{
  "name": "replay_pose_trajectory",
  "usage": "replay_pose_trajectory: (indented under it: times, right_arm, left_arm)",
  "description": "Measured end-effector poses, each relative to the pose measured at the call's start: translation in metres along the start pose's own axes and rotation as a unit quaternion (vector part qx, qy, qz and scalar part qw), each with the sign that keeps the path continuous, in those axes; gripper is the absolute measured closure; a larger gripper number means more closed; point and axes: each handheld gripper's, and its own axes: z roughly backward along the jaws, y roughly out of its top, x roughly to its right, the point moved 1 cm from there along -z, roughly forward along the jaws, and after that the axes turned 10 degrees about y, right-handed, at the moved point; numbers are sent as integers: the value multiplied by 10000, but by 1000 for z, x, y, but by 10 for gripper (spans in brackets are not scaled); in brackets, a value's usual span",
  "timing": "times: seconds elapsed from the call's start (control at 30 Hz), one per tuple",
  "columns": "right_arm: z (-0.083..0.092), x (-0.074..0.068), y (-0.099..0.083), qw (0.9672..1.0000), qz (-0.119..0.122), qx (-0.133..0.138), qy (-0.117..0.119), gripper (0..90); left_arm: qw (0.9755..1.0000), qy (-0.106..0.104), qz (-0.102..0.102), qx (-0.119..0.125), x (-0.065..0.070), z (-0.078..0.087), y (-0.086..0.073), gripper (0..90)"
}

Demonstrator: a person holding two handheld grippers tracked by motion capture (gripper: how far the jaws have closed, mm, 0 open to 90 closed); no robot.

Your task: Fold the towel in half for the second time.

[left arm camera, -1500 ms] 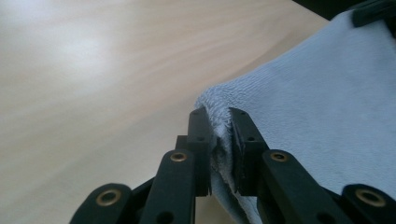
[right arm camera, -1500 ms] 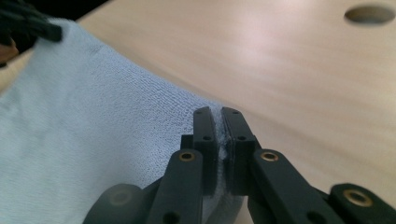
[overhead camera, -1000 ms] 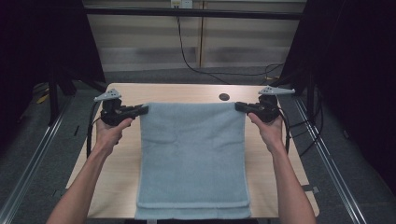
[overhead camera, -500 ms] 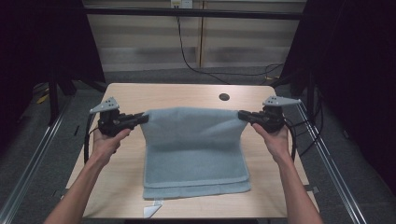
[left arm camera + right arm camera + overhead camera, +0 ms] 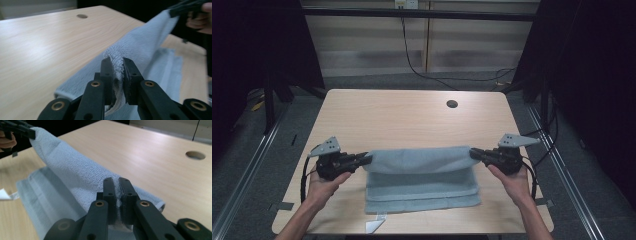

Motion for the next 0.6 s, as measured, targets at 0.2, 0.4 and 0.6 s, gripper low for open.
replay_pose_trajectory:
  times: [0.2, 0.4, 0.6]
  right_arm:
    - [1, -14, -27, 9995, -25, -298, 92, 822]
    - [9, -26, -54, 9986, -224, -408, 241, 753]
    - [28, -30, -64, 9989, -469, 55, 57, 638]
  left_arm:
    - [9992, -177, -6, -354, 13, 2, -26, 785]
    - [9978, -445, 44, -481, 26, 12, -46, 714]
    - [9992, -218, 300, -179, 16, 23, -42, 511]
